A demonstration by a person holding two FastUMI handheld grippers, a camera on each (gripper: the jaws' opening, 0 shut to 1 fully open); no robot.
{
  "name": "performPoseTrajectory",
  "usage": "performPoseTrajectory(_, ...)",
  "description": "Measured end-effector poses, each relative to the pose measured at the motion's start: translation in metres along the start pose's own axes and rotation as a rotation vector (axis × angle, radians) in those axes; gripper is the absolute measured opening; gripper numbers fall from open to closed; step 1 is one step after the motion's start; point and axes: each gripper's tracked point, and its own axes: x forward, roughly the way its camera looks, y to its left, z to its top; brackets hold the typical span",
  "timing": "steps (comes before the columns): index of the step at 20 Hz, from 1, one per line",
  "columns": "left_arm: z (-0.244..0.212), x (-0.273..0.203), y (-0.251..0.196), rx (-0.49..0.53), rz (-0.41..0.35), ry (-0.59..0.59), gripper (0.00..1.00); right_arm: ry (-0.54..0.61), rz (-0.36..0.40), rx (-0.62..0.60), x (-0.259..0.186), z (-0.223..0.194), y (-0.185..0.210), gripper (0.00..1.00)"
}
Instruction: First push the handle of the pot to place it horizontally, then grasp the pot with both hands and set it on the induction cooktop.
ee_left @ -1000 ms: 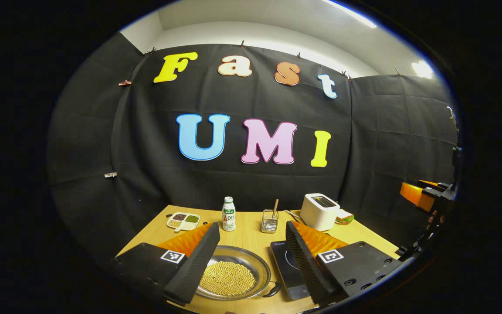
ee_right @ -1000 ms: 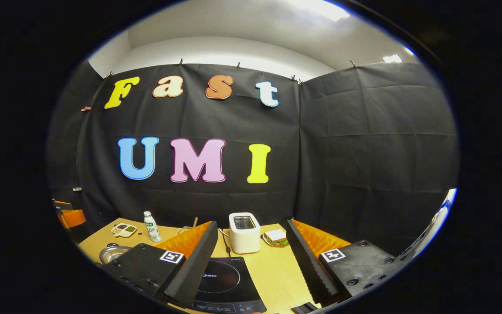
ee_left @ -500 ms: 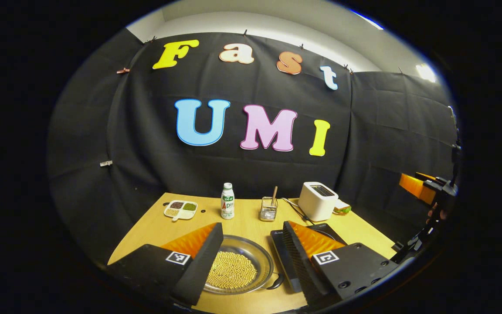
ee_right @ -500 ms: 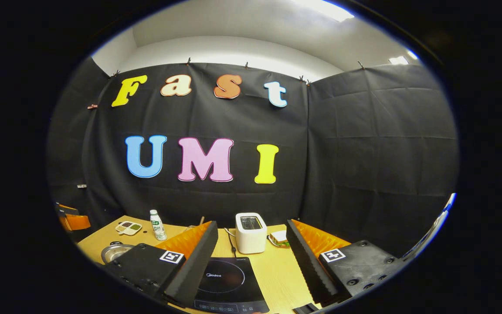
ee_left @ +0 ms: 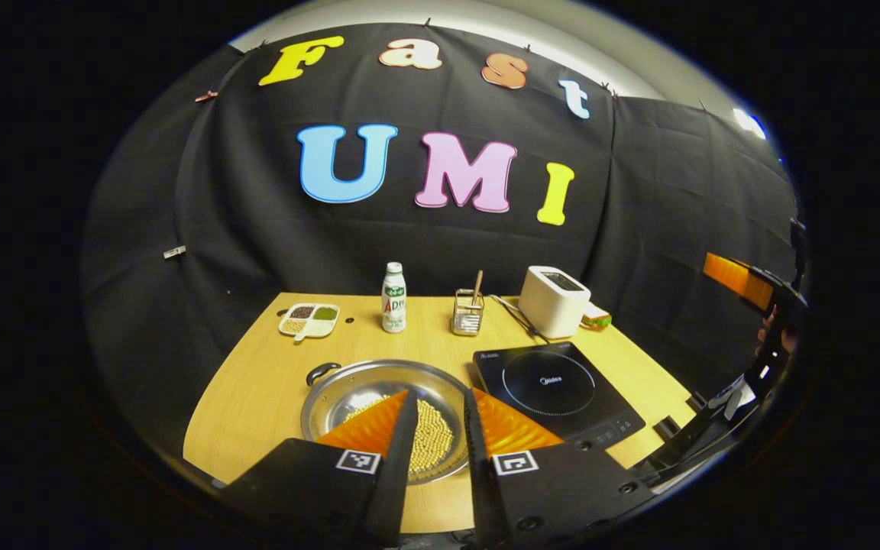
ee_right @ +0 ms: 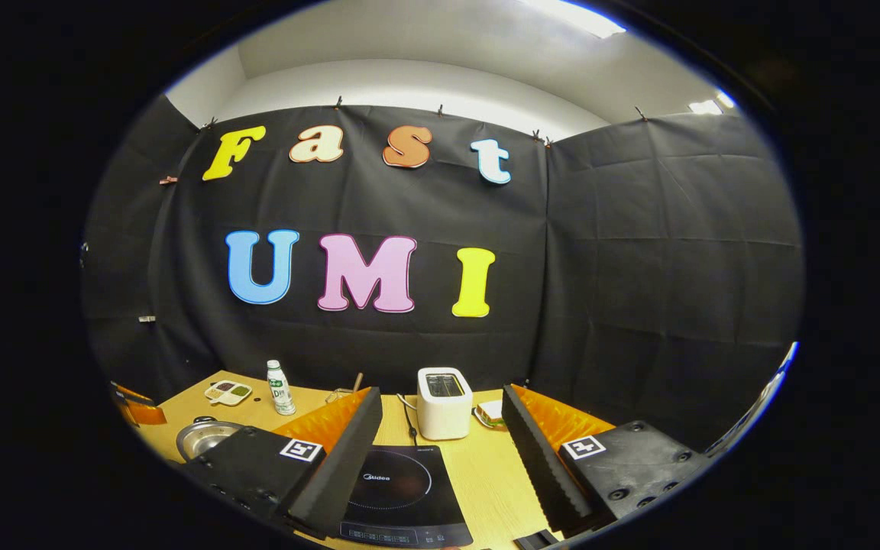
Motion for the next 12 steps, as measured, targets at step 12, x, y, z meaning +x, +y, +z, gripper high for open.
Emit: performPoseTrajectory(12,-0.125,0.014,-0.021,0.073,-0.106,0.282,0.05,0.054,-0.001,-0.013,0.004,-0.018,0.006,0.98)
